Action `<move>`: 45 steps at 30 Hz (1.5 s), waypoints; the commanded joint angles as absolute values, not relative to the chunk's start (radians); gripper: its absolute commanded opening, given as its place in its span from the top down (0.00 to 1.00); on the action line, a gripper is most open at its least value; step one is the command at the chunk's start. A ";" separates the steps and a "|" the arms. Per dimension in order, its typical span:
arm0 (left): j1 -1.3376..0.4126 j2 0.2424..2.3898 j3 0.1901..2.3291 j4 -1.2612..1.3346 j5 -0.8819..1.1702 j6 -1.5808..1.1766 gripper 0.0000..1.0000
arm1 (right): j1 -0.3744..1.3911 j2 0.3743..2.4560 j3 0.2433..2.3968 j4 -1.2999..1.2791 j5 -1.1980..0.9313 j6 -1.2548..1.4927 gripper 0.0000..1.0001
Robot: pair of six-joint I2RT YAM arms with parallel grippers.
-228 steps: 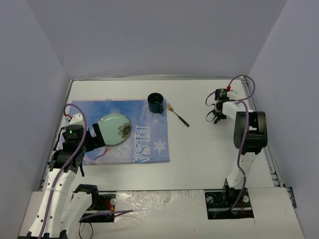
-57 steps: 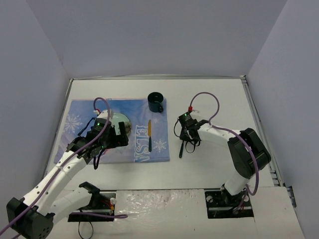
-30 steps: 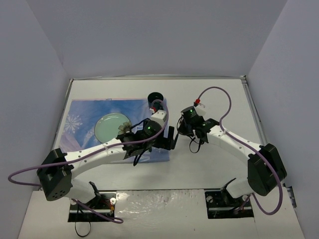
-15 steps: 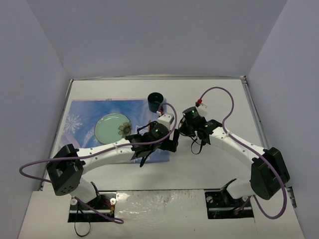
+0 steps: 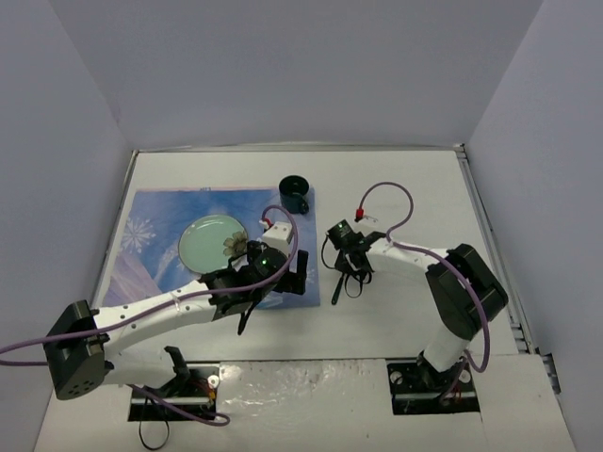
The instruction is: Set the dinner table for one person
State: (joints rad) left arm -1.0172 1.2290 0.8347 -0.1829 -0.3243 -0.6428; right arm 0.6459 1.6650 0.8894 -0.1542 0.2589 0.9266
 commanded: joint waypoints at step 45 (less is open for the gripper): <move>-1.085 2.080 1.571 -0.358 -0.293 -0.638 0.29 | 0.055 1.024 0.855 -0.374 0.350 0.583 0.00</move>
